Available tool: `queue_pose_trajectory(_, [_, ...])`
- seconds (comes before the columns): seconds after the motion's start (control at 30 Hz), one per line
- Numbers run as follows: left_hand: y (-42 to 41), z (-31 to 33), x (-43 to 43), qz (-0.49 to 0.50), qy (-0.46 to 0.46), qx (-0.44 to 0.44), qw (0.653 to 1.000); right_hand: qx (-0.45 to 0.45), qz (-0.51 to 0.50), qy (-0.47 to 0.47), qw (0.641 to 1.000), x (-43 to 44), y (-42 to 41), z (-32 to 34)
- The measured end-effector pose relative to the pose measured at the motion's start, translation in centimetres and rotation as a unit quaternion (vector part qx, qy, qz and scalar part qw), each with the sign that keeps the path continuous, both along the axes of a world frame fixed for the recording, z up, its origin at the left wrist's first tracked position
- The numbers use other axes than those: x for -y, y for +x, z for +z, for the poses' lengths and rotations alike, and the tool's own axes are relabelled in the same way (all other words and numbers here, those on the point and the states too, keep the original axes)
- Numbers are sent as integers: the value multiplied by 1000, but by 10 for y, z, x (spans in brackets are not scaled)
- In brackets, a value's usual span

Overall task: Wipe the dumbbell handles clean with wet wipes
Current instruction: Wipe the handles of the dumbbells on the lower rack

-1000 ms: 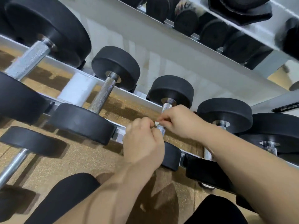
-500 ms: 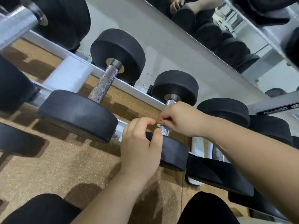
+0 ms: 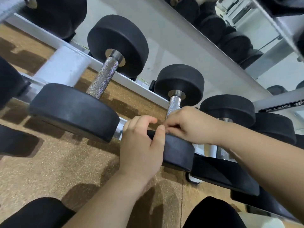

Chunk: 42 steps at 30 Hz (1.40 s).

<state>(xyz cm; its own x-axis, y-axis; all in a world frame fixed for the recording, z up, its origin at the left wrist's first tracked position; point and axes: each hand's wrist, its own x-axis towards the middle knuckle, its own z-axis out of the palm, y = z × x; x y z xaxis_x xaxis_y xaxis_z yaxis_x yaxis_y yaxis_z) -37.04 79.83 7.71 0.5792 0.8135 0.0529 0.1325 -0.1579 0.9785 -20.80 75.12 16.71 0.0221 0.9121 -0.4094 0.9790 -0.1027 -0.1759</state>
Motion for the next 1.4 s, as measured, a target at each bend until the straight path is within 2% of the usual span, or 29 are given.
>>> queue_pose_trajectory(0.07, [0, 0, 0, 5, 1, 2, 1000, 56, 18, 50, 997, -7, 16, -5])
queue_pose_trajectory(0.13, [0, 1, 1, 8, 0, 1, 1000, 136, -37, 129, 982, -19, 35, -7])
queue_pose_trajectory(0.2, [-1, 2, 2, 7, -6, 2, 1000, 174, -91, 163, 967, -23, 40, -9])
queue_pose_trajectory(0.27, [-1, 2, 1, 5, -1, -2, 1000, 146, -76, 157, 974, -15, 28, -11])
queue_pose_trajectory(0.33, [-2, 2, 0, -4, 5, -11, 1000, 45, -57, 98, 993, 0, 10, -8])
queue_pose_trajectory(0.4, [-4, 3, 3, -6, 1, -18, 1000, -49, -95, 38, 994, 15, 0, -4])
queue_pose_trajectory(0.43, [-4, 5, 5, 4, -1, -21, 1000, -69, -119, 41, 990, 19, 1, -5])
queue_pose_trajectory(0.47, [-4, 8, 8, 16, -1, -29, 999, -66, -136, 72, 986, 22, 4, -7])
queue_pose_trajectory(0.53, [-6, 13, 10, 34, -9, -46, 998, -3, -161, 161, 974, 18, 12, -22])
queue_pose_trajectory(0.6, [-4, 28, 11, 27, 24, -64, 997, 43, -209, 237, 948, 14, 18, -30])
queue_pose_trajectory(0.63, [-1, 37, 11, 17, 53, -66, 996, 28, -243, 259, 934, 14, 20, -33])
queue_pose_trajectory(0.7, [8, 52, 14, -11, 79, -89, 993, -49, -305, 278, 909, 19, 17, -36])
queue_pose_trajectory(0.73, [14, 58, 17, -22, 62, -109, 992, -99, -335, 277, 895, 24, 14, -38])
queue_pose_trajectory(0.8, [26, 62, 23, -24, 47, -174, 983, -206, -375, 244, 871, 39, 8, -40])
queue_pose_trajectory(0.83, [29, 61, 25, -18, 75, -201, 977, -256, -384, 216, 860, 46, 5, -42])
queue_pose_trajectory(0.93, [34, 56, 25, -8, 112, -241, 964, -321, -387, 207, 839, 51, 4, -49])
queue_pose_trajectory(1.0, [34, 53, 22, -6, 99, -251, 963, -335, -456, 256, 784, 37, 8, -55])
queue_pose_trajectory(1.1, [34, 53, 19, -15, 90, -262, 961, -367, -566, 317, 667, 15, 19, -63])
queue_pose_trajectory(1.17, [33, 53, 16, -24, 79, -275, 958, -391, -587, 327, 629, 8, 21, -73])
queue_pose_trajectory(1.23, [31, 53, 11, -34, 70, -285, 955, -407, -591, 321, 617, 11, 10, -66])
queue_pose_trajectory(1.33, [30, 55, 8, -43, 51, -280, 958, -420, -566, 278, 652, 24, -2, -64])
queue_pose_trajectory(1.4, [29, 55, 8, -47, 44, -277, 959, -450, -555, 258, 650, 29, -4, -65])
